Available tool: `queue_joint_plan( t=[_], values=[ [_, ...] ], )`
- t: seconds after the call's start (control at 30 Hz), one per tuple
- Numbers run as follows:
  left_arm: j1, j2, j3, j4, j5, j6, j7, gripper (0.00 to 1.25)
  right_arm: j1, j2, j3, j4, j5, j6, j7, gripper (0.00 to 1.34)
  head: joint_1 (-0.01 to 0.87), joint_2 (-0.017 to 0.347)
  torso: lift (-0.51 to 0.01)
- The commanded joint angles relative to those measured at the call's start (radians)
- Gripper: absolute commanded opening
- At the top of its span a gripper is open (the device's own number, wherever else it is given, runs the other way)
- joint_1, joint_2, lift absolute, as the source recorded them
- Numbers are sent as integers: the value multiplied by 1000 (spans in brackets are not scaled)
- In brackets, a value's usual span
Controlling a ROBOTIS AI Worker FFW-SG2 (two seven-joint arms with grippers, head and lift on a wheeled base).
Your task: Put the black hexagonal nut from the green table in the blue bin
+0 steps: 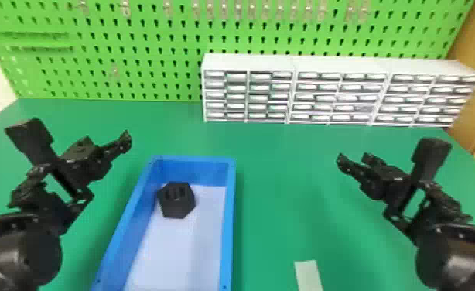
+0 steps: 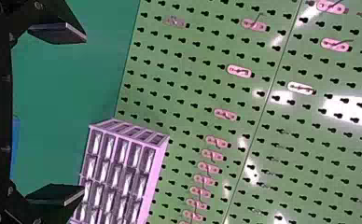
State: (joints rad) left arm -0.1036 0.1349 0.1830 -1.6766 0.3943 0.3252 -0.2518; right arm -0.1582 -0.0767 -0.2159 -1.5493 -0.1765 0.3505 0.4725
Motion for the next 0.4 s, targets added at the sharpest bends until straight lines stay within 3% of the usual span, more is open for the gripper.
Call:
queue_joint_plan(
  t=[0.0,0.37],
  values=[
    [1,0,-2,0,0,0,0,1105,0,0,-2,0,0,1,0,864,666,32,-100],
    [1,0,0,0,0,0,0,1105,-3,3,-2,0,6,4,0,864,666,32,-100]
  ],
)
